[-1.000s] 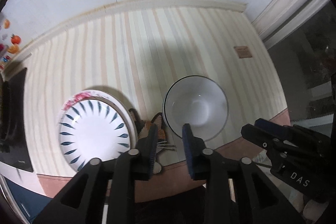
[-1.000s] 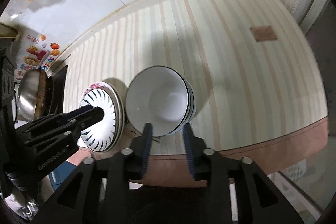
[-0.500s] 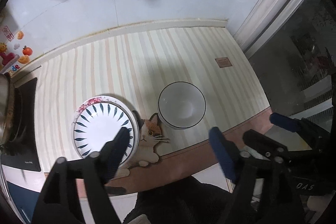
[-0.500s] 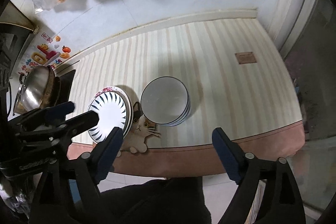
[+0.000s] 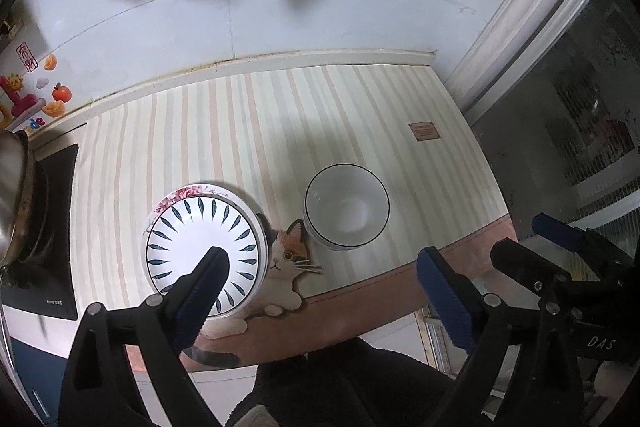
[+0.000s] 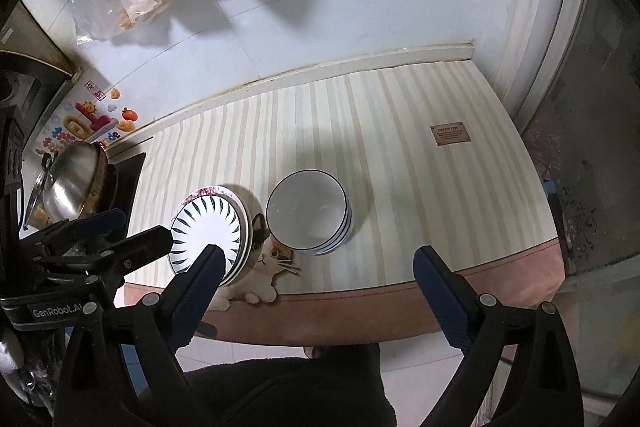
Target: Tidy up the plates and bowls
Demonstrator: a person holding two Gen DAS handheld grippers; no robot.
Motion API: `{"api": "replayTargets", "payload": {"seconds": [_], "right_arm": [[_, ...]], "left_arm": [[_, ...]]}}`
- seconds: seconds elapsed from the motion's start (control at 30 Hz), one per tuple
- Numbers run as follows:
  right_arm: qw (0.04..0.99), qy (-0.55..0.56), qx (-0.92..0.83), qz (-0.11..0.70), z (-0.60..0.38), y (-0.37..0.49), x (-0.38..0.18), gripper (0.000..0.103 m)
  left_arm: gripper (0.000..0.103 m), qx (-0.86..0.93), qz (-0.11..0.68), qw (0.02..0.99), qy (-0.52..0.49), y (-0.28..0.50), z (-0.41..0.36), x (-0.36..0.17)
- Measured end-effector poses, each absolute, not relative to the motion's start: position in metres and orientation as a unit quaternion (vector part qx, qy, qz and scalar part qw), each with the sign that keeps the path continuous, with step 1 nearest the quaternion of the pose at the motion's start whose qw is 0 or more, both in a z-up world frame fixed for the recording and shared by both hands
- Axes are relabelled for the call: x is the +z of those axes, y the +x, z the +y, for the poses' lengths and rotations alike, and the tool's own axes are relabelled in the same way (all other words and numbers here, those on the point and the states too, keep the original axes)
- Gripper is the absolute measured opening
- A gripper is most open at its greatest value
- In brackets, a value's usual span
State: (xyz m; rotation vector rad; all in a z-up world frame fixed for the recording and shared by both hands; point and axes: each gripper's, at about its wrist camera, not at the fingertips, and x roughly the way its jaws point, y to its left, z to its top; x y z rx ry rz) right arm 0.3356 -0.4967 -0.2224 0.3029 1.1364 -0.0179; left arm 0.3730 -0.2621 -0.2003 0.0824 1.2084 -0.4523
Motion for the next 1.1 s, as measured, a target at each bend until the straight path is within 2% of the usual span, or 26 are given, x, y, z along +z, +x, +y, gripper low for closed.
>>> {"api": "replayTargets", "payload": {"seconds": [0.27, 0.47, 0.73, 1.0, 1.1], "right_arm": [[0.813, 0.189, 0.019, 0.55, -0.514, 0.363, -0.268, 0.099], [0.759, 0.282, 0.062, 0.583, -0.536, 0.396, -0.351, 0.099], [0.701, 0.331, 0.082, 0.626, -0.543, 0.433, -0.454, 0.099], [0.666, 0.371, 0.103, 0.639, -0.541, 0.451, -0.511, 0.099], [0.658, 0.381, 0.113, 0.64, -0.539, 0.457, -0.523, 0.098]], "left_arm": [[0.096, -0.205, 0.595, 0.777, 0.003, 0.409, -0.263, -0.239], [0.096, -0.189, 0.63, 0.753, -0.014, 0.452, -0.273, -0.291], [0.096, -0.191, 0.695, 0.693, -0.029, 0.497, -0.298, -0.371], [0.091, -0.214, 0.744, 0.632, -0.043, 0.518, -0.32, -0.427], [0.083, -0.225, 0.757, 0.612, -0.046, 0.52, -0.326, -0.44]]}}
